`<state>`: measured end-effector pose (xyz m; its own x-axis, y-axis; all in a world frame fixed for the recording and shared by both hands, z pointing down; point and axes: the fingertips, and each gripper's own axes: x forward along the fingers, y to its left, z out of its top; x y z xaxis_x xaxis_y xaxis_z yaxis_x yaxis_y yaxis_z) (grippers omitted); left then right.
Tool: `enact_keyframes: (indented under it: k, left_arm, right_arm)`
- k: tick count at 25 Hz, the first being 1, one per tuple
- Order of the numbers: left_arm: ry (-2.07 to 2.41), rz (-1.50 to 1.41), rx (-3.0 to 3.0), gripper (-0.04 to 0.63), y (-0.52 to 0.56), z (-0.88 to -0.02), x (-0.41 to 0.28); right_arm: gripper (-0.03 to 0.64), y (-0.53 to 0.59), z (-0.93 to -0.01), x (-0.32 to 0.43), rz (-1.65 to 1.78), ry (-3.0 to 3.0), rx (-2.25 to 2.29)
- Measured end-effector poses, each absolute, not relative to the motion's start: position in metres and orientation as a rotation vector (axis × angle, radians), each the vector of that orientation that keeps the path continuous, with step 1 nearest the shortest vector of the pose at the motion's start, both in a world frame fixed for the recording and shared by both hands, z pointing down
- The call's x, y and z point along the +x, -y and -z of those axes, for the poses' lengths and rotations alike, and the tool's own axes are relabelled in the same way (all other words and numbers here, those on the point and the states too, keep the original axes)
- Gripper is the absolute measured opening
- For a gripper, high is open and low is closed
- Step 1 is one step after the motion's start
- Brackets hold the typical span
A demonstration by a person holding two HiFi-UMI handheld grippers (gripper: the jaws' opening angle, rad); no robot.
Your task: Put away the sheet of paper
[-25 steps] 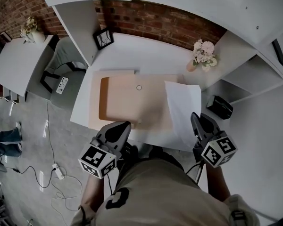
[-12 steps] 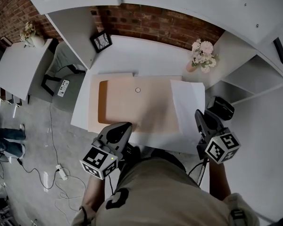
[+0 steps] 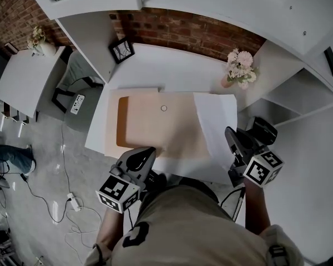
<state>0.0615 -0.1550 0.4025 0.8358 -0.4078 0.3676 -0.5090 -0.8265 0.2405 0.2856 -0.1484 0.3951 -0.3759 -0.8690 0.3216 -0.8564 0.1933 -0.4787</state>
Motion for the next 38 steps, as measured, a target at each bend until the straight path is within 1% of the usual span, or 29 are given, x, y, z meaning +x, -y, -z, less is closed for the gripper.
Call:
enact_keyframes:
  k: [2,8,17,24,33,38]
  left_arm:
    - [0.698,-0.436,2.68,0.015,0.155,-0.405,0.064]
    - [0.688,-0.453,2.683,0.015,0.155,-0.407,0.07]
    - [0.696,-0.482,2.673,0.015,0.157,-0.411,0.084]
    - [0.718,-0.495,2.663,0.015,0.157,-0.412,0.087]
    - [0.779,-0.491,2.646,0.015,0.156,-0.411,0.086]
    - [0.792,-0.488,2.639,0.015,0.153,-0.411,0.094]
  right_arm:
    - [0.028,0.152,-0.397,0.29,0.981,-2.37,-1.696]
    - [0.028,0.161,-0.427,0.314,1.054,-2.319,-1.783]
    - [0.028,0.184,-0.501,0.353,1.012,-2.385,-2.096]
    - [0.028,0.196,-0.521,0.363,1.095,-2.296,-2.04]
    - [0.028,0.201,-0.539,0.377,1.054,-2.357,-2.091]
    - [0.028,0.203,-0.56,0.386,1.089,-2.356,-2.147]
